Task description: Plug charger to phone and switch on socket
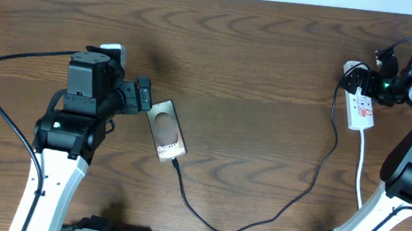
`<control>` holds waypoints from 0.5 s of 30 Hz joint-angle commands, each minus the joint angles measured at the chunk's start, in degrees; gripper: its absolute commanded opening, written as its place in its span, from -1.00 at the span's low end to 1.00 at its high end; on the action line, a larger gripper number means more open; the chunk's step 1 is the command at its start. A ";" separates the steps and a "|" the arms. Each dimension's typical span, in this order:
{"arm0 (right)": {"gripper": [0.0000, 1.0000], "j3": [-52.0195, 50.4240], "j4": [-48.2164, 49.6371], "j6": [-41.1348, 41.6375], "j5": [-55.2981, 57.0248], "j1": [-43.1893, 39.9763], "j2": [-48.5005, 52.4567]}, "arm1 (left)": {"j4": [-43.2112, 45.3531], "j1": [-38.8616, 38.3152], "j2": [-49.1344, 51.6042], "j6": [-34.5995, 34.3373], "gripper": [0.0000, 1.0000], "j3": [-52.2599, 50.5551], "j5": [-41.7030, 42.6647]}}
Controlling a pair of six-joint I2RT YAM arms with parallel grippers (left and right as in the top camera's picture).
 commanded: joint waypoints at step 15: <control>0.99 -2.75 -1.90 2.21 -5.42 4.39 2.38 | -0.07 -0.13 -0.04 1.01 0.93 1.01 -0.55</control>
